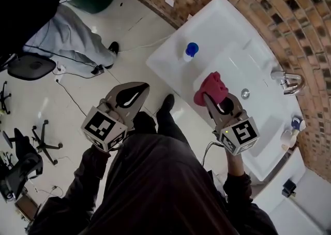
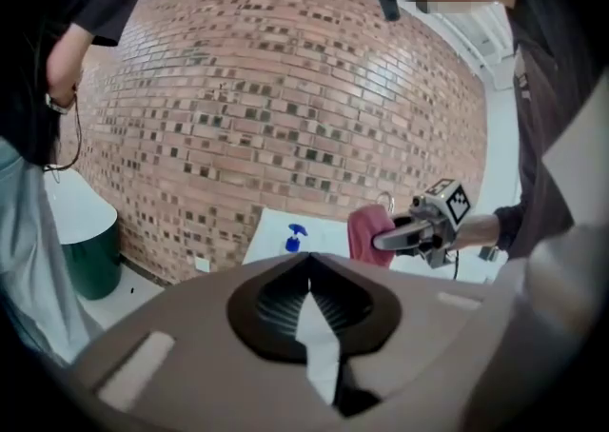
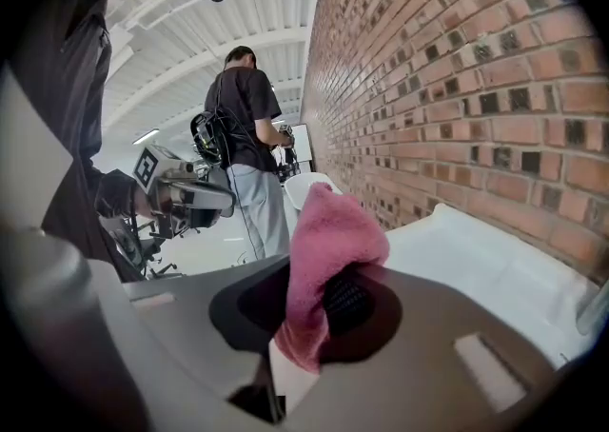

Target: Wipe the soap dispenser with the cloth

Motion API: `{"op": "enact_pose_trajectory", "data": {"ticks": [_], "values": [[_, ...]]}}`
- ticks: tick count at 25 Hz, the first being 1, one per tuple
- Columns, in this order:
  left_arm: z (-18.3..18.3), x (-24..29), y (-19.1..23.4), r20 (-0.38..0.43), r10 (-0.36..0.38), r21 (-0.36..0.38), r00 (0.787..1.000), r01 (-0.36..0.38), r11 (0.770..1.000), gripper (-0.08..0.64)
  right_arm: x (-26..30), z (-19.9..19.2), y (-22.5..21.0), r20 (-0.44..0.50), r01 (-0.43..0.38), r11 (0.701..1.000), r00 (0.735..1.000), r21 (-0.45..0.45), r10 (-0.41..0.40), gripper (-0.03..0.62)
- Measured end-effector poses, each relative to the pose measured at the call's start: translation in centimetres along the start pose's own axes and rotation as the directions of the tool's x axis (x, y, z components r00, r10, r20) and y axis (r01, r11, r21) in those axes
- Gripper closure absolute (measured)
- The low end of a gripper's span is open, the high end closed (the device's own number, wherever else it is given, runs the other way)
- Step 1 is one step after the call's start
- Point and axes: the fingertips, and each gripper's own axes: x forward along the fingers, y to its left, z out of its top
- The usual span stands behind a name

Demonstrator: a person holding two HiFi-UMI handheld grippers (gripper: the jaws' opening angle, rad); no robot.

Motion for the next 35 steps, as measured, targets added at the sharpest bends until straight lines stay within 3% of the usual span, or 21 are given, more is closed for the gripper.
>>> {"op": "enact_pose_trajectory", "data": {"ticks": [5,11,14,18,24,35], "values": [[0.6,3.2,2.3,-0.027,-0.012,0.016,1.000,0.013,1.000,0.557,2.4,2.4,-3.6,-0.009,0.026,0.997,1.000,-0.075,-0.026,0.526],[-0.3,5.1,2.4,-0.070,-0.082,0.021,0.994,0.084,0.996,0.558,4.8,4.5,-3.4,-0.042,0.015,0.981,0.999,-0.195,-0.023,0.526],[-0.1,5.7,3.2,-0.071,-0.089,0.032,0.993,0.091,0.995,0.558,5.8,4.8,-4.2,-0.055,0.042,0.979,0.997,-0.198,-0.054,0.526],[-0.2,5.8,4.8,-0.065,-0.081,-0.006,0.995,0.081,0.997,0.558,7.3,5.5,-5.1,-0.078,0.038,0.977,0.995,-0.209,-0.055,0.526],[0.0,5.6,6.3,-0.041,-0.118,-0.017,0.992,0.118,0.993,0.557,9.6,5.8,-5.5,-0.203,-0.002,0.945,0.977,-0.326,-0.068,0.526],[-0.6,6.9,8.5,-0.032,-0.183,-0.058,0.983,0.181,0.982,0.558,10.6,5.8,-6.0,-0.306,0.008,0.927,0.943,-0.375,-0.132,0.526]]}}
